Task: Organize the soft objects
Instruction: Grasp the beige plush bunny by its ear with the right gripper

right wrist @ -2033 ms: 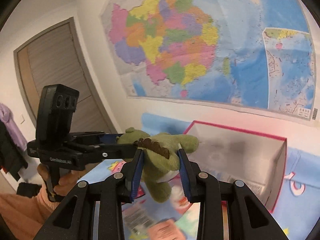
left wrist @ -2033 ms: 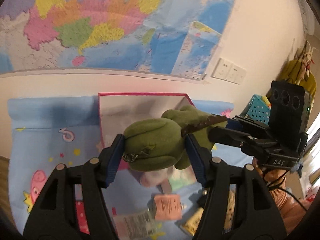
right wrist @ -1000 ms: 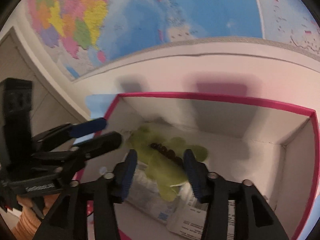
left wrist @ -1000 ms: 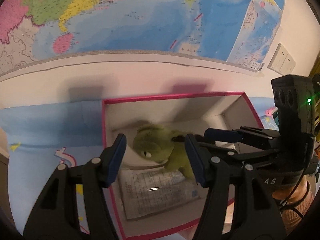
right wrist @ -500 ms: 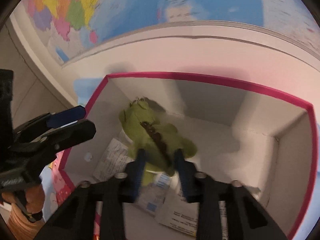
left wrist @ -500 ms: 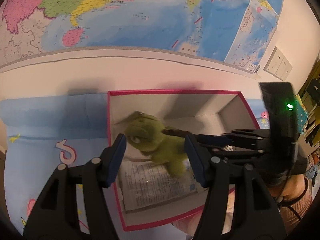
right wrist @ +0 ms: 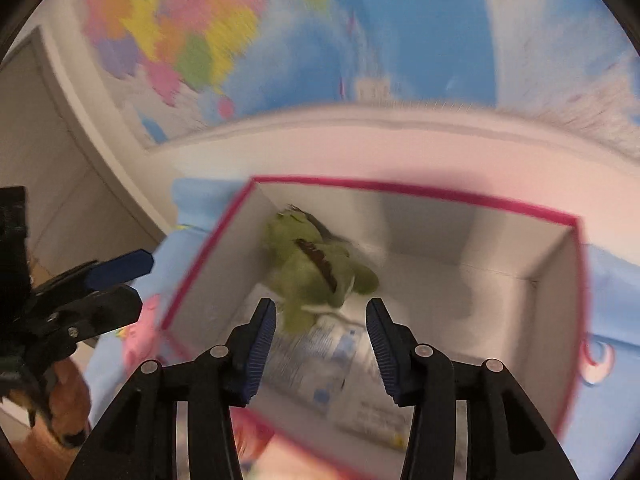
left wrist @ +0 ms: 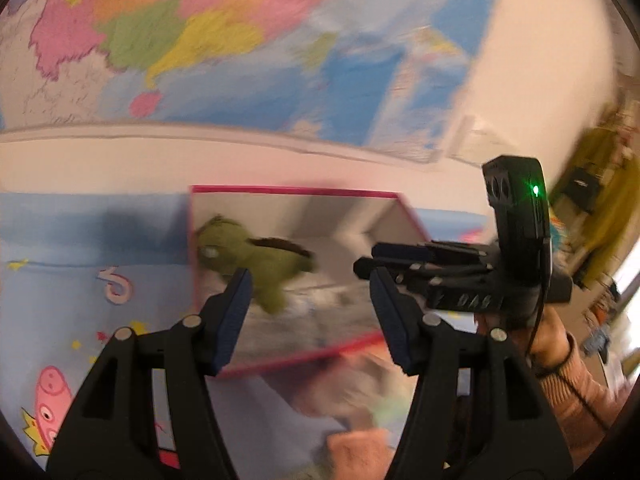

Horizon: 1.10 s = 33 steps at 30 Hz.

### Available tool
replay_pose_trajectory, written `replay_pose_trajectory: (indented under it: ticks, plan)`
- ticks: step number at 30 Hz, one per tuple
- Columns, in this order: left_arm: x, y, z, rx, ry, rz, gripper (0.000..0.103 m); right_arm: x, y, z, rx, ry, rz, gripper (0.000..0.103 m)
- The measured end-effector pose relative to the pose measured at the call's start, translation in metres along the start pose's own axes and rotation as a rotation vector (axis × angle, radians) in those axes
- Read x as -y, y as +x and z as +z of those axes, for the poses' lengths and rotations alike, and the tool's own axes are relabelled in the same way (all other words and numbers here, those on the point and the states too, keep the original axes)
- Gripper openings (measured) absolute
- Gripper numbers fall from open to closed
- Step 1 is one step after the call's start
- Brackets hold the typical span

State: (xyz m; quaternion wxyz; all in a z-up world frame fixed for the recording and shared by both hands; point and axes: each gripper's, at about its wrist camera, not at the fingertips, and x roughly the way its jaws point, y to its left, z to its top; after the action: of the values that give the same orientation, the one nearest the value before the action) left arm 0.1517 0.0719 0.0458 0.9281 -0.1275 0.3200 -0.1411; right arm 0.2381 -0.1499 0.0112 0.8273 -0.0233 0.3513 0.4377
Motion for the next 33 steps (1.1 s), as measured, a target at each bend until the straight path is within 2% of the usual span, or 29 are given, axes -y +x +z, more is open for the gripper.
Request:
replay_pose_trajectory:
  ticks: [4,9,13,16,22,27,29,31,32,33]
  plan:
    - [0.029,-0.024,-0.021,-0.003,0.071,-0.117,0.068,-0.009,-0.068,-0.028,0.071,-0.068,0.063,0.055]
    - [0.069,-0.036,-0.058,-0.055,0.149,-0.24,0.07,-0.014,-0.12,-0.079,0.07,-0.087,0.089,0.059]
    - [0.095,-0.02,-0.091,-0.155,0.19,-0.261,0.07,-0.002,-0.128,-0.123,-0.002,-0.033,0.023,0.06]
    - [0.11,-0.006,-0.117,-0.232,0.215,-0.259,0.07,0.011,-0.123,-0.151,-0.057,0.038,0.023,0.06]
    - [0.13,0.004,-0.152,-0.329,0.216,-0.312,0.07,0.023,-0.124,-0.199,-0.14,0.124,0.04,0.06]
    - [0.143,0.012,-0.167,-0.381,0.226,-0.34,0.07,0.021,-0.124,-0.218,-0.156,0.149,0.068,0.06]
    - [0.147,0.016,-0.169,-0.394,0.228,-0.35,0.07,0.023,-0.124,-0.223,-0.147,0.176,0.103,0.06]
    - [0.15,0.019,-0.17,-0.405,0.233,-0.352,0.07,0.024,-0.121,-0.226,-0.14,0.183,0.089,0.059]
    - [0.151,0.019,-0.171,-0.409,0.238,-0.346,0.07,0.025,-0.119,-0.227,-0.139,0.186,0.095,0.052]
    - [0.152,0.02,-0.172,-0.414,0.242,-0.344,0.07,0.025,-0.119,-0.227,-0.137,0.19,0.106,0.037]
